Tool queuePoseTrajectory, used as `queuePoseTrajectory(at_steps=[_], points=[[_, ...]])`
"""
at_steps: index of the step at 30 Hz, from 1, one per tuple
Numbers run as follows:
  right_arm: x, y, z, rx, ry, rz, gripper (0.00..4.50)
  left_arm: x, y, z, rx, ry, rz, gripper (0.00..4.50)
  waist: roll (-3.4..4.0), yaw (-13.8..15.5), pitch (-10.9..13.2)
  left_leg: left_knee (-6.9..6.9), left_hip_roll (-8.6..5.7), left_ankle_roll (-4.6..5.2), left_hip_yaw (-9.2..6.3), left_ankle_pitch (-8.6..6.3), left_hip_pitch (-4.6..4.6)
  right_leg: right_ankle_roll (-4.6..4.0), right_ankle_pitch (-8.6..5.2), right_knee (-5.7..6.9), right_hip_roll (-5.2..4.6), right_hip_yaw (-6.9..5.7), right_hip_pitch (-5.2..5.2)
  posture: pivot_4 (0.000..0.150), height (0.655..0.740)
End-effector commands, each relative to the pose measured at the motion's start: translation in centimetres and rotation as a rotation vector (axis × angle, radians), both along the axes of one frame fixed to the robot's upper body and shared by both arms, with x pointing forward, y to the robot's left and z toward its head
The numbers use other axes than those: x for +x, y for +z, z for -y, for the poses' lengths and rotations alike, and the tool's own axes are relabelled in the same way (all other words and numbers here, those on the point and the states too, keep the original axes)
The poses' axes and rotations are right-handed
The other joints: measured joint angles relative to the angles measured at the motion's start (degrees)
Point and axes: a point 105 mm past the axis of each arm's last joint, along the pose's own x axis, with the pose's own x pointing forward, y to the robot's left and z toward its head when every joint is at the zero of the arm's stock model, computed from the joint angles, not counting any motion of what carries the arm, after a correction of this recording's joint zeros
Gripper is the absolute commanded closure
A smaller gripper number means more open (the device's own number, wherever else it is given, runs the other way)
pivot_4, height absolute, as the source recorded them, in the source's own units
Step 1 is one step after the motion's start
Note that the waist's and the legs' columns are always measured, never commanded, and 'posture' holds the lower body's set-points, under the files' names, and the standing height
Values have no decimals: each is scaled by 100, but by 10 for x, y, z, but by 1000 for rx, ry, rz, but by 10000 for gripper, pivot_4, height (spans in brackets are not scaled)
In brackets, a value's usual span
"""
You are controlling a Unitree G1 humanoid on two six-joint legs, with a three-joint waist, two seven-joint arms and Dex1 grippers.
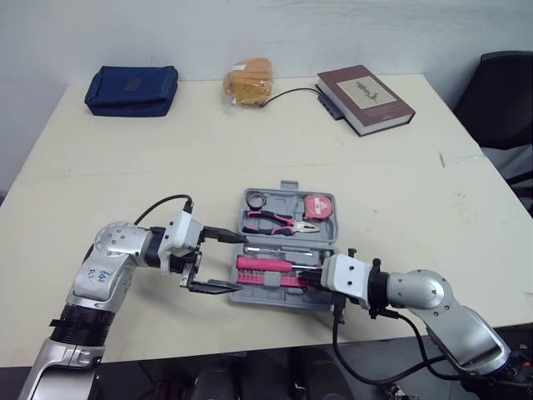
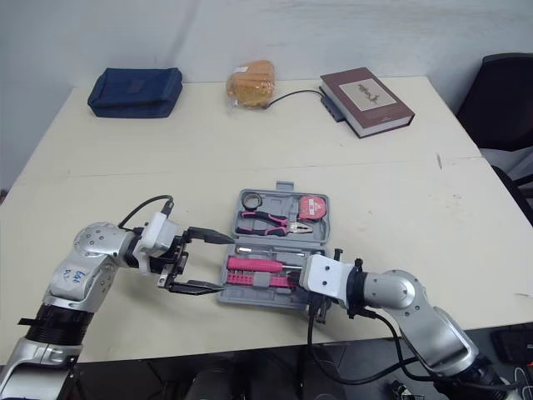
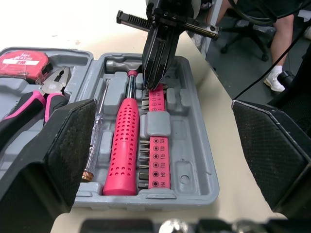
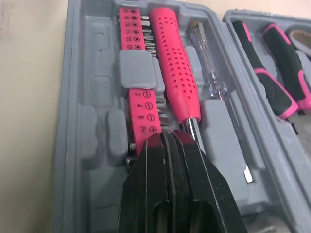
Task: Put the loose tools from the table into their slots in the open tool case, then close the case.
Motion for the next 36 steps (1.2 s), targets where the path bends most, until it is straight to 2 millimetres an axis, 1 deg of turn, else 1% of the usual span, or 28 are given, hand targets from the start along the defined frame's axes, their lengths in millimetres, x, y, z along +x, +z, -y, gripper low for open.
queuePoseTrajectory(at_steps=[1, 4, 5, 7, 10, 11, 12, 13, 14, 15, 16, 17, 18, 19, 20, 22, 24, 25, 27, 28, 30, 33, 35, 36], points=[[-17, 0, -4, 31, 80, -18, 44313, 3, 6, -2, 5, 10, 49, 0, 0, 9, 0, 0, 0, 0, 0, 0, 0, 0, 0, 0, 0, 0, 0, 1500, 7400], [-15, 18, 5, 102, 52, 50, 44313, 5, 6, -4, 4, 29, 56, 0, 0, 21, 1, 0, -1, -1, 0, -1, -5, 0, 0, -2, 0, -1, -1, 1500, 7400], [-16, 27, 10, 148, 37, 69, 44313, 8, 8, -8, 3, 49, 59, 0, 0, 23, 1, 0, -2, 0, 0, -1, -5, 0, 0, -2, -1, -1, -1, 1500, 7400], [-23, 37, 20, 190, 32, 80, 44313, 14, 11, -16, -2, 96, 72, 0, 0, 42, 1, 4, -5, 1, 1, 0, -5, 5, 3, -1, -5, 1, 0, 1500, 7400], [-29, 48, 45, 213, -64, 84, 44313, 24, 16, -37, 5, 206, 98, 0, 0, 80, 1, 4, -3, 2, -1, -1, -3, 5, 3, -1, -2, 2, 1, 1500, 7400], [-31, 66, 59, 289, -127, 141, 41562, 29, 17, -56, 11, 292, 109, 0, -1, 84, 1, 3, -2, 1, -1, -1, 0, 3, 2, -1, 0, 2, 1, 1500, 7400], [-34, 78, 70, 342, -166, 184, 38493, 32, 18, -69, 15, 348, 116, 0, 0, 97, 1, 3, 0, 1, -1, -1, -3, 3, 2, -1, 1, 2, 0, 1500, 7400], [-38, 83, 83, 342, -217, 216, 35373, 35, 20, -82, 10, 417, 121, 0, 0, 89, 2, 0, 1, 0, -1, -2, -1, 2, 2, -1, 1, 1, 0, 1500, 7400], [-43, 83, 96, 311, -264, 233, 31684, 37, 21, -95, 4, 480, 123, 0, 1, 97, 2, -1, 3, -1, 1, -3, 2, 2, 2, 0, 4, 3, 0, 1500, 7400], [-48, 77, 113, 267, -336, 205, 26573, 38, 21, -112, 6, 552, 128, 0, 0, 118, 1, -1, 2, -1, 2, -3, 2, 2, 2, 1, 2, 4, 0, 1500, 7400], [-53, 73, 125, 239, -385, 183, 21007, 39, 21, -123, 10, 599, 133, 0, -1, 143, 0, -1, 3, 0, 2, -4, 6, 2, 2, 0, 2, 4, 2, 1500, 7400], [-58, 72, 134, 216, -418, 178, 14956, 38, 20, -134, 17, 645, 134, 0, -2, 147, 0, -2, 3, 2, 2, -5, 5, 1, 2, -2, 1, 3, 3, 1500, 7400], [-60, 72, 139, 203, -434, 177, 11041, 38, 19, -141, 23, 671, 135, 0, -2, 149, 0, -1, 3, 3, 2, -5, 5, 1, 2, -2, 1, 3, 3, 1500, 7400], [-67, 71, 155, 199, -493, 190, 5934, 38, 17, -163, 13, 775, 133, 0, -3, 148, 0, -2, 4, 5, 3, -7, 5, 1, 2, -1, -1, 4, 3, 1500, 7400], [-73, 71, 167, 194, -537, 198, 578, 37, 16, -179, 6, 850, 131, 0, -3, 151, -1, -2, 6, 12, 3, -11, 5, 1, 3, -2, -3, 4, 4, 1500, 7400], [-92, 61, 196, 155, -630, 209, 578, 32, 15, -223, -9, 1049, 140, 0, -5, 151, -1, -2, 9, 35, 2, -24, 7, 2, 5, -1, -9, 4, 4, 1500, 7400], [-107, 53, 210, 118, -662, 209, 578, 27, 14, -247, 0, 1151, 148, 0, -9, 148, -4, -9, 7, 36, 1, -32, 9, -2, 3, -4, -6, -1, 4, 1500, 7400], [-114, 52, 222, 127, -717, 224, 578, 22, 14, -263, 0, 1225, 148, 0, -9, 143, -4, -10, 8, 32, 2, -36, 10, -6, 1, -5, -3, -3, 4, 1500, 7400], [-138, 43, 261, 114, -898, 237, 578, 5, 14, -300, 2, 1394, 144, 0, -9, 133, -4, -12, 17, 32, 5, -37, 13, -7, 1, -4, -6, -4, 3, 1500, 7400], [-149, 40, 277, 109, -980, 250, 578, -4, 14, -314, 7, 1454, 141, 0, -8, 122, -4, -12, 20, 32, 8, -41, 17, -7, 0, -4, -12, -3, 4, 1500, 7400], [-163, 37, 293, 103, -1066, 272, 578, -13, 13, -327, 11, 1515, 137, 0, -8, 113, -4, -16, 24, 31, 17, -47, 24, -9, -1, -3, -15, 1, 4, 1500, 7400], [-186, 29, 317, 87, -1232, 273, 578, -35, 7, -350, 1, 1636, 110, 0, -3, 103, -5, -31, 29, 24, 26, -51, 53, -15, -4, -2, -31, 8, 17, 1500, 7400], [-192, 30, 325, 87, -1295, 303, 578, -45, 3, -359, -29, 1693, 84, 0, -3, 75, -7, -57, 28, 4, 30, -62, 85, -23, -9, -3, -70, 11, 35, 1500, 7400], [-191, 30, 323, 90, -1291, 306, 578, -49, -1, -358, -14, 1688, 71, 0, -5, 70, -9, -91, 20, -12, 32, -59, 106, -27, -12, -5, -80, 11, 44, 1500, 7400]])
